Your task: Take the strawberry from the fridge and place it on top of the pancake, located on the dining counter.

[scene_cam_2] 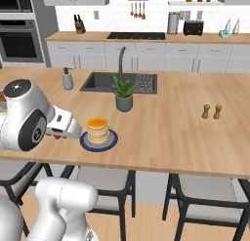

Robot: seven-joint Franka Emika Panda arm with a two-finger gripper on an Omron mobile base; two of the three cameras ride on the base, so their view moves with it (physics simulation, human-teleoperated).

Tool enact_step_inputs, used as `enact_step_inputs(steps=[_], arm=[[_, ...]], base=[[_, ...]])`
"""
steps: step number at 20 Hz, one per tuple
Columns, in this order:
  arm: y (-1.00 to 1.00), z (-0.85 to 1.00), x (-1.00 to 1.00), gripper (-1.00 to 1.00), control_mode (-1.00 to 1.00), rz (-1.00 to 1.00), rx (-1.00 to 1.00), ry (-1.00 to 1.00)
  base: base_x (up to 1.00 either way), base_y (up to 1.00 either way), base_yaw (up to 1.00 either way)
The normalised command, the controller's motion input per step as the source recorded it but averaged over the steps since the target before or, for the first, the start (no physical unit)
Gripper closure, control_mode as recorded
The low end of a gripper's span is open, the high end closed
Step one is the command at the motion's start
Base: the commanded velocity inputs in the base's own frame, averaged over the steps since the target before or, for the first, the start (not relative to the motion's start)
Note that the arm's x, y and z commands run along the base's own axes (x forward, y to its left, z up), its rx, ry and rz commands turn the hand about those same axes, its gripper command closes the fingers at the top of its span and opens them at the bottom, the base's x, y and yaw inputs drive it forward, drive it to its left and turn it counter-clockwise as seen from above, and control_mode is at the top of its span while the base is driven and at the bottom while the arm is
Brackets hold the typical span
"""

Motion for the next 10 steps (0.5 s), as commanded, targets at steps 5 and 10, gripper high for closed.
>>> enact_step_inputs(steps=[5, 10], arm=[[0.09, 0.32, 1.0, 1.0, -1.0, -0.01, -0.01, 0.0], [-0.15, -0.23, 1.0, 1.0, -1.0, -0.01, 0.0, 0.12]], base=[[0.0, 0.0, 0.0], [0.0, 0.0, 0.0]])
